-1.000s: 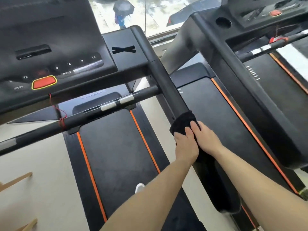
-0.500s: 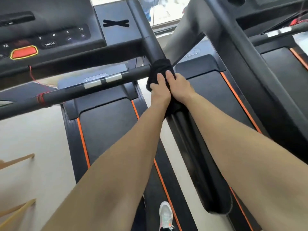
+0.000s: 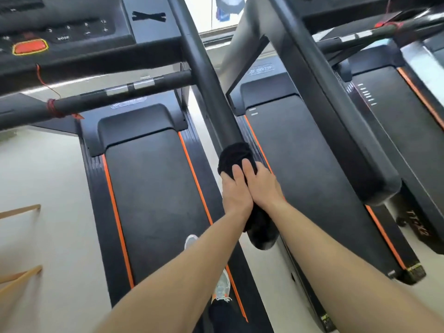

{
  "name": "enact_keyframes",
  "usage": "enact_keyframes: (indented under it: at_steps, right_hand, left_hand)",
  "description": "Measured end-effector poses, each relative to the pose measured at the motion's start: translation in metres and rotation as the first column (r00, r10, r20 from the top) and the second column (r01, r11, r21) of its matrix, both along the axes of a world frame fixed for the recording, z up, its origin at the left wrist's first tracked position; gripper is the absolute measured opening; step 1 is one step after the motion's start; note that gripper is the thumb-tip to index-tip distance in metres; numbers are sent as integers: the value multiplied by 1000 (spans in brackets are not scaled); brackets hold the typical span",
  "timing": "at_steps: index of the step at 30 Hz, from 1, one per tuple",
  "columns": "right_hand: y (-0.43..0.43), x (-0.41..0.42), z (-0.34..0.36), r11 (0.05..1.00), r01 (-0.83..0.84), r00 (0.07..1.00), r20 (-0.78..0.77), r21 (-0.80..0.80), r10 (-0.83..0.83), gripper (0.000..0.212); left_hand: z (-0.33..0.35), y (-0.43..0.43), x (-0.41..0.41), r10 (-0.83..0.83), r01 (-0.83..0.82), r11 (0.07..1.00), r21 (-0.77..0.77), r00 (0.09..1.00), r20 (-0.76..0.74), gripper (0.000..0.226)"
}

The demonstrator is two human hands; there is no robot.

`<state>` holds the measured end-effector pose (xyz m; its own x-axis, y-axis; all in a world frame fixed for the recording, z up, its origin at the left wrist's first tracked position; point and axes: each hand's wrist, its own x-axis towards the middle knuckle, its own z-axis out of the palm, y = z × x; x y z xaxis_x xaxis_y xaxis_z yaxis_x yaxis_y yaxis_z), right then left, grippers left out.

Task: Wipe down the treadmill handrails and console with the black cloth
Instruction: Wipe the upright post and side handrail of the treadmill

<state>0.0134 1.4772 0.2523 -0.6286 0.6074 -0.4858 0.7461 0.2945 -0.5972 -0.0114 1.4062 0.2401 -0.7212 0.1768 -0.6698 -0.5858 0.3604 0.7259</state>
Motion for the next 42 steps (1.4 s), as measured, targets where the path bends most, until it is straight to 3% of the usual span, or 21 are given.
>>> enact_keyframes:
  at_steps: [4, 12, 16, 24, 32, 38, 42]
  right_hand:
    - [12, -61, 4, 998, -36, 999, 16, 44, 36, 60]
    - [58, -214, 4, 994, -112, 989, -93, 9, 113, 68]
    - [62, -224, 3, 991, -126, 985, -123, -44, 120, 67]
    - [34, -110, -2, 992, -115, 981, -161, -41, 107, 53]
    - [-5, 59, -10, 990, -67, 970, -238, -124, 36, 40]
    - [-48, 143, -33, 975, 66, 889, -432, -214, -154, 39]
    - [-68, 151, -69, 987, 121, 794, -588, -102, -158, 49]
  left_hand:
    - [1, 15, -58, 23, -22, 999, 29, 999, -22, 68]
    - [-9, 54, -219, 42, -35, 998, 55, 989, -141, 75]
    - [-7, 56, -226, 70, -55, 992, 112, 989, -133, 75]
    - [-19, 26, -101, 83, -65, 982, 177, 992, -93, 72]
    - [-26, -13, 61, 113, -56, 970, 235, 965, -238, 53]
    - [-25, -39, 135, -8, 61, 980, 190, 963, -270, 47]
    - [-33, -50, 118, -142, 189, 969, 158, 953, -269, 57]
